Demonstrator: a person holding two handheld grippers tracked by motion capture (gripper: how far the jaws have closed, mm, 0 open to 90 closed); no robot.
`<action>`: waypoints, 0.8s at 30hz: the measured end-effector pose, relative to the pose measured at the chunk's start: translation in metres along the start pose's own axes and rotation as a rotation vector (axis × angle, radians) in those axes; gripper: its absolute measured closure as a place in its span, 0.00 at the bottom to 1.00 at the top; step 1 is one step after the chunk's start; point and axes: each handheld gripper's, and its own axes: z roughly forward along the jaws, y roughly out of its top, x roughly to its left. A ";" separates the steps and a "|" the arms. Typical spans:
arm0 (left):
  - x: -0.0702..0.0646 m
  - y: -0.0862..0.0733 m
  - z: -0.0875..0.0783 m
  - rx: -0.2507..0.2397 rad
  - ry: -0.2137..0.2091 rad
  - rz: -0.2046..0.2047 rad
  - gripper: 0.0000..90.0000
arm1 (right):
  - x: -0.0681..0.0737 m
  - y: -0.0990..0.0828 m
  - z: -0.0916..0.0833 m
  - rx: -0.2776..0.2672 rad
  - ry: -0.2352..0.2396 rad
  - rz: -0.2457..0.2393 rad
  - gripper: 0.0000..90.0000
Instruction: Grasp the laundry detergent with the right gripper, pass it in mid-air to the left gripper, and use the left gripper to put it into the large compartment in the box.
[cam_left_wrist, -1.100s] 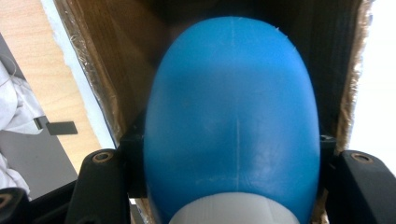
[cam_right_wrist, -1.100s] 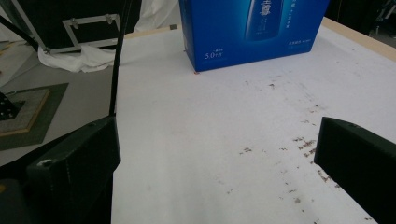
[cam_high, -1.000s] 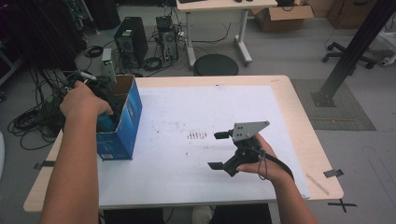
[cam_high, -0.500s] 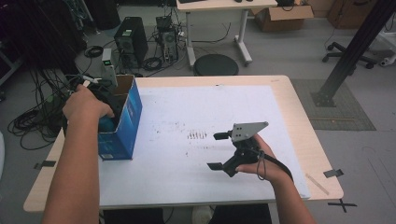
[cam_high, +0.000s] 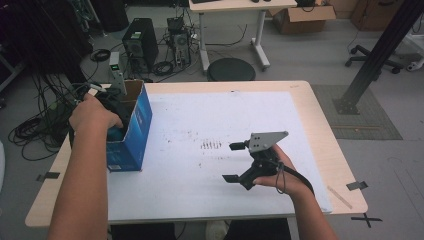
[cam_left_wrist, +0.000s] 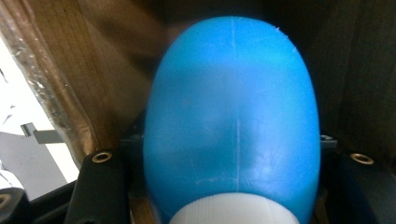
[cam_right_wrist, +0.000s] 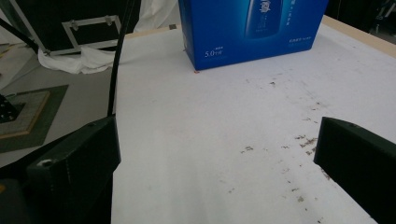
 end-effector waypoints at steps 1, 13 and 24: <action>0.000 0.000 0.000 0.000 0.000 0.000 0.43 | 0.000 0.000 0.000 0.000 0.000 0.000 0.00; -0.001 0.001 0.000 -0.006 0.006 -0.006 0.43 | 0.001 0.000 -0.001 -0.008 -0.008 0.000 0.00; 0.002 0.000 0.000 -0.012 -0.012 -0.011 0.42 | 0.001 0.000 0.000 -0.010 -0.003 0.001 0.00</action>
